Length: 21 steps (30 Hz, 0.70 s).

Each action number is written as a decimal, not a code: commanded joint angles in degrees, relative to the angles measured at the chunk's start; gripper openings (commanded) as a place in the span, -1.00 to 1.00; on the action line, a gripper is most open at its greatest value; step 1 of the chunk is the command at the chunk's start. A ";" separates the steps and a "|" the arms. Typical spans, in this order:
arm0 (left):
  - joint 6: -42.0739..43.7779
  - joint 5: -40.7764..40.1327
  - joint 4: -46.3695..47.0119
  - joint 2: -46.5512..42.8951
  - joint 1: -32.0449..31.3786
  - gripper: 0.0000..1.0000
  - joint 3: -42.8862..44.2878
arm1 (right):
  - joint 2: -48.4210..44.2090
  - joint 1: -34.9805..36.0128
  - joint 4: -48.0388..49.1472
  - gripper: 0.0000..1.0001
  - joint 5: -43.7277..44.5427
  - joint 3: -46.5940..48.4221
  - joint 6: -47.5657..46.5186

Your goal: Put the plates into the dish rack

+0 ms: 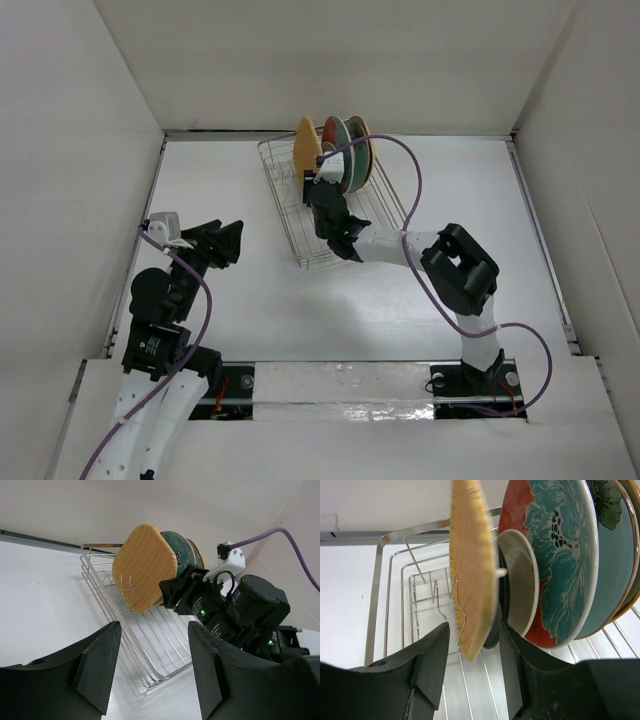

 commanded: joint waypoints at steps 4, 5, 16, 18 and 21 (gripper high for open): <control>0.38 0.23 2.03 -0.75 -0.24 0.05 -0.18 | -6.27 -0.36 -7.57 0.11 -0.45 3.75 2.12; 0.38 0.15 1.94 -0.84 -0.24 0.05 -0.18 | -7.76 -0.36 -8.09 0.12 -0.54 3.40 2.12; 1.35 0.32 1.42 -1.02 -0.24 0.00 0.35 | -35.48 -0.36 -12.31 -1.00 -6.43 -14.60 3.26; 1.53 0.67 1.50 -1.02 -0.24 0.06 0.35 | -42.10 -0.36 -13.10 -1.00 -5.64 -19.44 3.17; 1.52 1.46 1.77 -0.67 -0.24 0.13 0.53 | -54.15 -2.81 -18.26 -0.95 -5.63 -26.91 5.89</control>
